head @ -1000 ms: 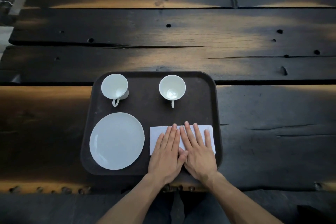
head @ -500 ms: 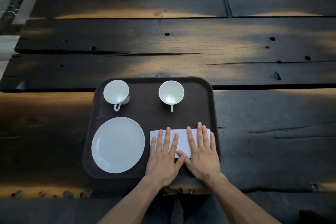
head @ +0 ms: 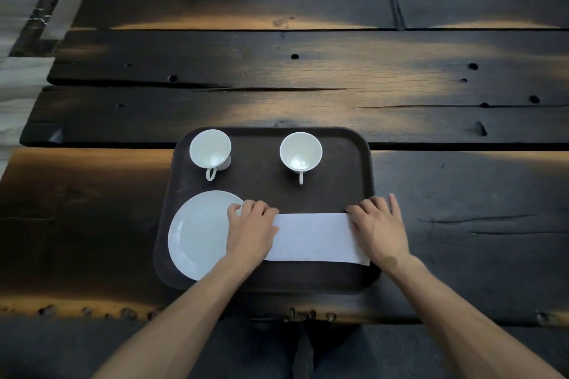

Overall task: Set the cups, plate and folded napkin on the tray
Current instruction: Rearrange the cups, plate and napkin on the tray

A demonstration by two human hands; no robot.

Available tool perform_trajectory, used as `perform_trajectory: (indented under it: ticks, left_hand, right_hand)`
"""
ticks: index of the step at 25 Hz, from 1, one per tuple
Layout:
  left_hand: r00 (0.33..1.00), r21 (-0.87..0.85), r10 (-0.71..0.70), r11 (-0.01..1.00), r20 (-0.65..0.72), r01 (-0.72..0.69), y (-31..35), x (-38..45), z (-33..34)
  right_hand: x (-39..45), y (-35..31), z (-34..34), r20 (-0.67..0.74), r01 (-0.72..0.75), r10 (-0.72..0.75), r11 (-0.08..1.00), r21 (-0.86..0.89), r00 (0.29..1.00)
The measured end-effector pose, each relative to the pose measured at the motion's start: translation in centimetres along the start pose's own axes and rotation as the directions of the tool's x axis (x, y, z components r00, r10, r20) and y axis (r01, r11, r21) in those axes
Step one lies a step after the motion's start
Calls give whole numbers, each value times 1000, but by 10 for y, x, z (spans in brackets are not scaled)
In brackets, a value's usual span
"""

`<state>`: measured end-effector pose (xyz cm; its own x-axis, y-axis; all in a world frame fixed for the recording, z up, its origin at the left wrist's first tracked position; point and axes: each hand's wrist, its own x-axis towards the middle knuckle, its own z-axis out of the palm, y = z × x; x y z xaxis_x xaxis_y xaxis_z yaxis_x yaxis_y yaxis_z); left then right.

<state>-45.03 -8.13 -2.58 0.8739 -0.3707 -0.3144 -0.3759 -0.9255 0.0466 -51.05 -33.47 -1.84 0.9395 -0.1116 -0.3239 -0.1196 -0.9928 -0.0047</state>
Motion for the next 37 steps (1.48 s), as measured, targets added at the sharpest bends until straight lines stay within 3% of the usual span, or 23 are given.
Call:
perform_trajectory:
  ticks: [9,16,31,34,37]
  left_hand:
    - [981,-140,106,987,161,-83,-17,35,-16]
    - [982,-145,103,986,156,-81,-23,43,-19]
    - [985,-137,109,986,136,-90,-25,44,-19]
    - [990,-61,125,991,70,-121,-23,36,-20]
    - [963,-25,252,966,-100,-255,-7,12,-9]
  right_hand:
    - [14,5,-9,33,-94,92,993,69,995]
    - [21,-1,-13,16,-120,119,982,144,993]
    - [19,-4,-4,-81,-86,90,995,57,993]
    - [9,-9,-4,-122,-71,73,997,27,990]
    - [-15,-34,3,-159,70,-59,995,64,985]
